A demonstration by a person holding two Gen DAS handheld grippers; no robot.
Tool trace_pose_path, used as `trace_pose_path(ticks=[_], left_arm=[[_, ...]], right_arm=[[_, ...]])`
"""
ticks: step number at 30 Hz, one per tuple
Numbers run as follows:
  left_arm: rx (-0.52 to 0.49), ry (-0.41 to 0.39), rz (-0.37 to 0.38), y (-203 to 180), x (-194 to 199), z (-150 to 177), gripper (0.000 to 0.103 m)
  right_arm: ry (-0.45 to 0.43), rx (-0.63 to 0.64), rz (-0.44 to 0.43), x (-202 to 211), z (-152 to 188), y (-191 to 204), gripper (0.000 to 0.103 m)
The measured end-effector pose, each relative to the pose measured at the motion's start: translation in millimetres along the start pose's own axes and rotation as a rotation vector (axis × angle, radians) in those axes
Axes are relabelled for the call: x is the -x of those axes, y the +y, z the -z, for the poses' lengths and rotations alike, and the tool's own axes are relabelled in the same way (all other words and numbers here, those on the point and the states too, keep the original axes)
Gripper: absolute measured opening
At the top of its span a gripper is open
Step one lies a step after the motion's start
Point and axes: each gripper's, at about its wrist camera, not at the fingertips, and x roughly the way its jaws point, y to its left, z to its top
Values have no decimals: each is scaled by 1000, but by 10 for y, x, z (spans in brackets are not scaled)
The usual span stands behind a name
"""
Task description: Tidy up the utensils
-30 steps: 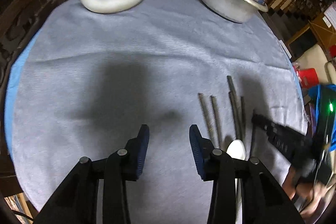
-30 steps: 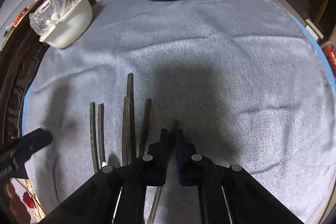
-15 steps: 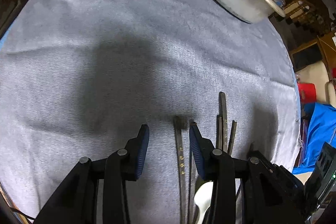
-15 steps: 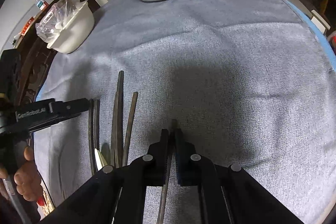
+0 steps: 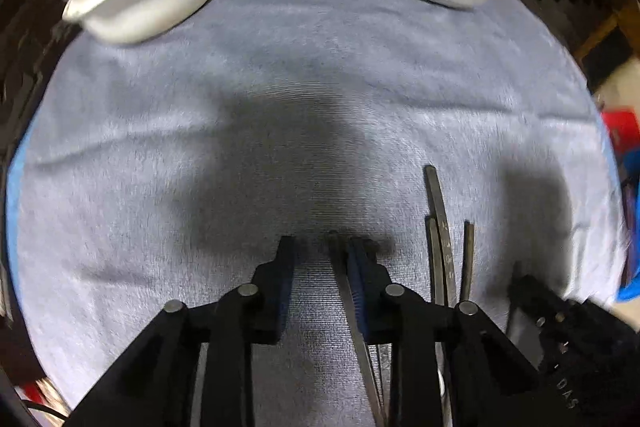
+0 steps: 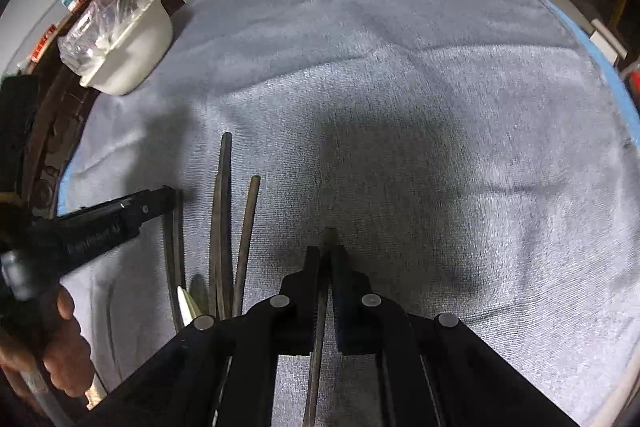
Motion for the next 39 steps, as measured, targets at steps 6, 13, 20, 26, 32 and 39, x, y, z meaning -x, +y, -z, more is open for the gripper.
trace_pose_path(ticks=[6, 13, 20, 26, 32, 39], left_arm=[[-11, -73, 17, 50, 25, 70, 9], [58, -164, 122, 476, 352, 412, 5], [83, -371, 178, 799, 1170, 924, 5], [100, -654, 203, 812, 2102, 1576, 5], [114, -889, 179, 769, 2665, 2196, 5], [144, -1050, 268, 746, 3253, 2512, 5]], right_arm=[[-45, 18, 22, 12, 69, 55, 6], [-142, -16, -83, 274, 333, -107, 6], [-403, 22, -192, 1117, 800, -116, 6], [-645, 62, -196, 1775, 1374, 81, 6], [-863, 58, -157, 2207, 1990, 244, 6], [-1081, 80, -103, 2800, 2371, 452, 6]])
